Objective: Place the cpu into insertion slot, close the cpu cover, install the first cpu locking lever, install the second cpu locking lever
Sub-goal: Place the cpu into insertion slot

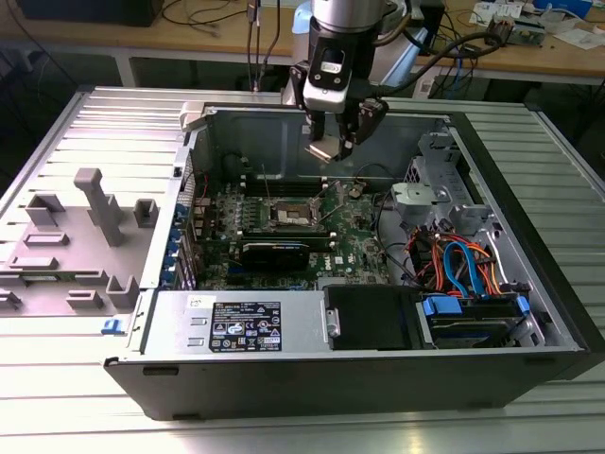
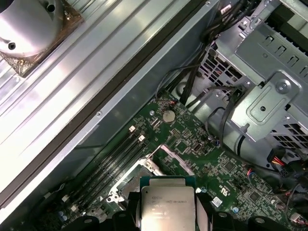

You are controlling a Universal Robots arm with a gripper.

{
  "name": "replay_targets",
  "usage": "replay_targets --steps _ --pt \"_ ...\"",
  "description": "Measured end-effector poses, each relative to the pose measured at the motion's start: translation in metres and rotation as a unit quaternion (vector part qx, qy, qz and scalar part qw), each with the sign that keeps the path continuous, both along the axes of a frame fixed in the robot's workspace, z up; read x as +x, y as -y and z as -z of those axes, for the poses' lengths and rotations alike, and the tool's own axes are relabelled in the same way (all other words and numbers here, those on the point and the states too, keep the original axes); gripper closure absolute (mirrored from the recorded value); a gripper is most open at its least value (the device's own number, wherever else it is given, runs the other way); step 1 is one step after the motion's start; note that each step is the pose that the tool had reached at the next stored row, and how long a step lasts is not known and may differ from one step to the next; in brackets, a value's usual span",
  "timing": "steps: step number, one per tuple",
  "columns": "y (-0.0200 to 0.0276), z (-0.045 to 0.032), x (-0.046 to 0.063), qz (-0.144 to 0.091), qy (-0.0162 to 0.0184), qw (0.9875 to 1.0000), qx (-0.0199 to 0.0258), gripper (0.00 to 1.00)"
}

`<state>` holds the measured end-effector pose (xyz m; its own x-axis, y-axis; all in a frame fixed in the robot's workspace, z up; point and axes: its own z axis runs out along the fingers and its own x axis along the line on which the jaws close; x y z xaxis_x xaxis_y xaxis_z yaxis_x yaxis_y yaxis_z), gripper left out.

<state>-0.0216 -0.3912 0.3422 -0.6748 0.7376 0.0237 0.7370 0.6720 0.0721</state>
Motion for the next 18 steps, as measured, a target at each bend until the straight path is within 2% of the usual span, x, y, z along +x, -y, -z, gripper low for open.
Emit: replay_targets --steps 3,6,18 --pt "0.0000 0.0013 0.0000 0.028 -0.0007 0.9996 0.0000 0.46" --pt "0.0001 0.0016 0.0000 0.040 -0.0010 0.9992 -0.0001 0.46" --pt "0.0000 0.0017 0.0000 0.041 -0.0009 0.9992 0.0000 0.46"
